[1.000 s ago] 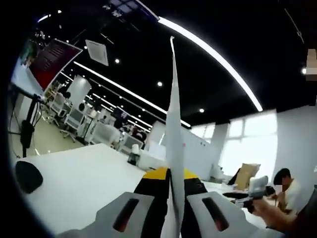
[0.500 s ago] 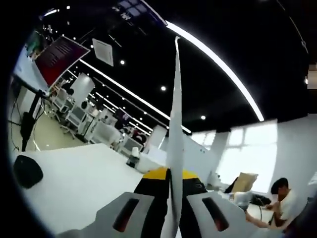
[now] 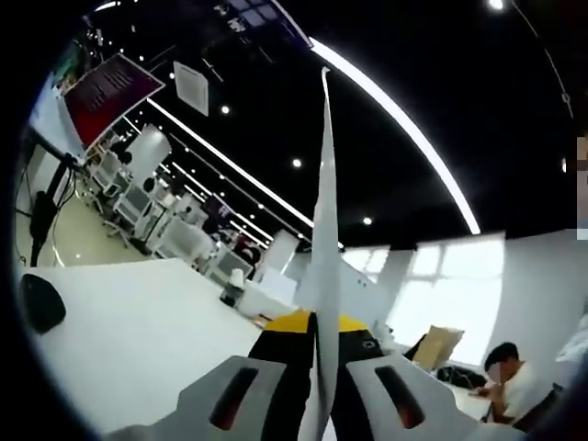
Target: Organize the stack of printing papers by aligning and flattening the scattered papers on the table
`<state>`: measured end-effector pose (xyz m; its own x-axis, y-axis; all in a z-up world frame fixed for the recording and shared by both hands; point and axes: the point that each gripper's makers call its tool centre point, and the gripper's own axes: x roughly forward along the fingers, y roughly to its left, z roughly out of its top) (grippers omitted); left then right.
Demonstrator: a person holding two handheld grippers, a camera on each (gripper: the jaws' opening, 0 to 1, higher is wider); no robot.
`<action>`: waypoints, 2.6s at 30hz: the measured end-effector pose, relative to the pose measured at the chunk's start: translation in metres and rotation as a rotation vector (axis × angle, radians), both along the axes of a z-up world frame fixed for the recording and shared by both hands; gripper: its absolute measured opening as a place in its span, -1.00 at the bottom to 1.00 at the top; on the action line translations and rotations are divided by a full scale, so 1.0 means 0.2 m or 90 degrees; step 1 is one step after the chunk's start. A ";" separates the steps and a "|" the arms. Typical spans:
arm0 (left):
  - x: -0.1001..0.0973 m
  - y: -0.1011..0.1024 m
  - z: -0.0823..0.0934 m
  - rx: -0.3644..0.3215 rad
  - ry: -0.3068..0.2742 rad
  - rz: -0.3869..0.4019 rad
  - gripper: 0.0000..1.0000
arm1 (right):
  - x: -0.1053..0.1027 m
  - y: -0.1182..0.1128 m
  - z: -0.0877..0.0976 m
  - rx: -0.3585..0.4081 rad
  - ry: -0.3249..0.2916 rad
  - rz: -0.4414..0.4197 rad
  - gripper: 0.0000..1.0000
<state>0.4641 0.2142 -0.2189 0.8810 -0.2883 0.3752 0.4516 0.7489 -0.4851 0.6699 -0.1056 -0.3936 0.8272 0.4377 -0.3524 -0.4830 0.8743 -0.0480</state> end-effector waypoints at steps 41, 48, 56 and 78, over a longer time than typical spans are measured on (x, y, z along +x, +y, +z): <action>-0.03 -0.06 -0.06 -0.002 0.019 -0.032 -0.89 | 0.08 -0.01 -0.18 0.015 0.043 0.034 0.80; -0.04 -0.06 -0.06 -0.001 0.019 -0.029 -0.89 | 0.07 0.00 -0.18 0.015 0.043 0.036 0.78; -0.05 -0.06 -0.06 0.005 0.017 -0.027 -0.89 | 0.08 0.00 -0.18 0.015 0.042 0.041 0.73; -0.05 -0.08 -0.06 0.009 0.020 -0.031 -0.89 | -0.03 0.11 -0.15 0.023 0.033 0.126 -0.59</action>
